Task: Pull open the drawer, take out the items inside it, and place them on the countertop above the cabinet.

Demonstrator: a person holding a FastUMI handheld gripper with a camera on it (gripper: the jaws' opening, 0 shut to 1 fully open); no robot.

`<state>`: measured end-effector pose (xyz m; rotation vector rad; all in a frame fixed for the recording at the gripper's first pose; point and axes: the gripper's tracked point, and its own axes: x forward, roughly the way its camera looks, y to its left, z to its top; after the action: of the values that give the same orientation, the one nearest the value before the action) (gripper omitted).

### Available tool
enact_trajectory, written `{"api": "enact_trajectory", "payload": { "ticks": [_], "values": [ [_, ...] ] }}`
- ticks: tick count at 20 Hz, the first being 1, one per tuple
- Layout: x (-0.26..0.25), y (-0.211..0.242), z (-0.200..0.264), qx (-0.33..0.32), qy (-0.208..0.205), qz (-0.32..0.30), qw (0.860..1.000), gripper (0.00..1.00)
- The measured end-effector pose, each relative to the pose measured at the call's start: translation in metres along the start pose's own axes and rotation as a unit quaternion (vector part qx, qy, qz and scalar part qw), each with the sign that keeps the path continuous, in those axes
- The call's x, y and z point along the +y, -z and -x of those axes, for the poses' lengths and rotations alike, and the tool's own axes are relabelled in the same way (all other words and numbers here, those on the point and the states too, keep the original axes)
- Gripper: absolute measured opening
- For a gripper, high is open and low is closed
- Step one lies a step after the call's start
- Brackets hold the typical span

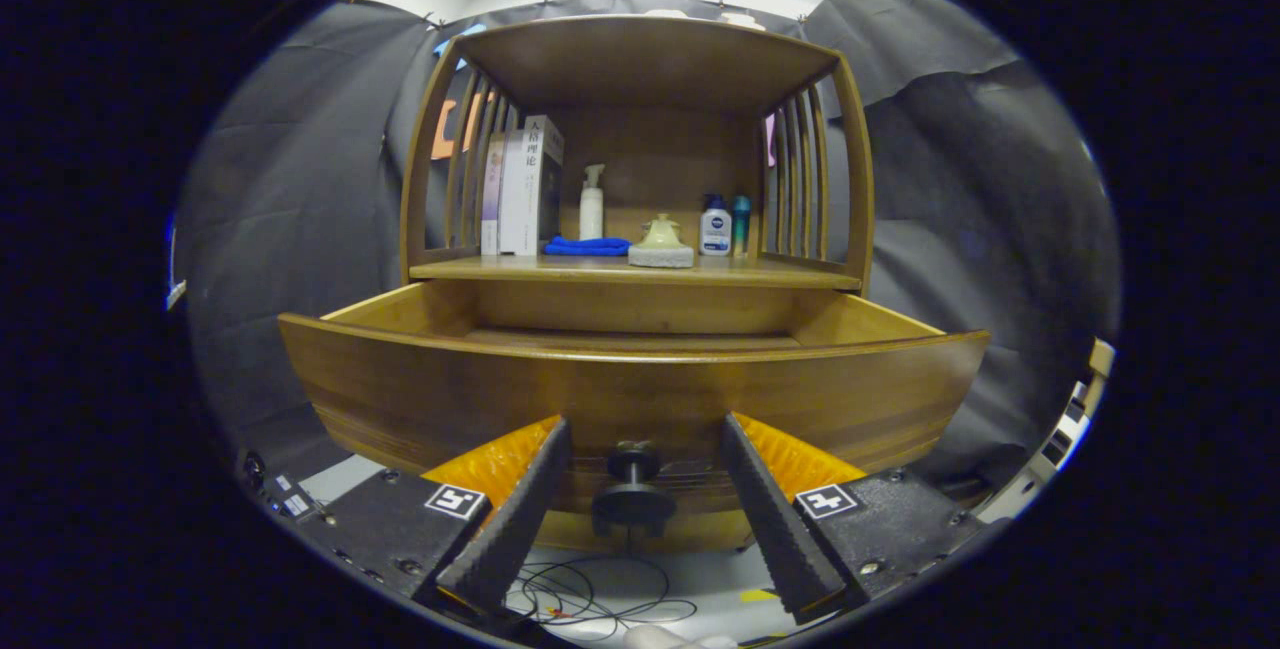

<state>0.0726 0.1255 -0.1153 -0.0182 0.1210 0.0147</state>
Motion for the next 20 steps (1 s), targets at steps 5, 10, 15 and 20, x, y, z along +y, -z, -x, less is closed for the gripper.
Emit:
{"api": "enact_trajectory", "payload": {
  "ticks": [5,10,15,20],
  "values": [
    [0.001,-0.002,-0.004,0.004,-0.002,-0.003,1.0,0.97],
    [0.003,-0.007,-0.02,0.007,-0.003,-0.009,1.0,0.97],
    [0.007,-0.017,-0.044,0.005,-0.001,-0.015,1.0,0.97],
    [0.009,-0.025,-0.065,-0.005,0.001,-0.016,1.0,0.97]
  ]
}}
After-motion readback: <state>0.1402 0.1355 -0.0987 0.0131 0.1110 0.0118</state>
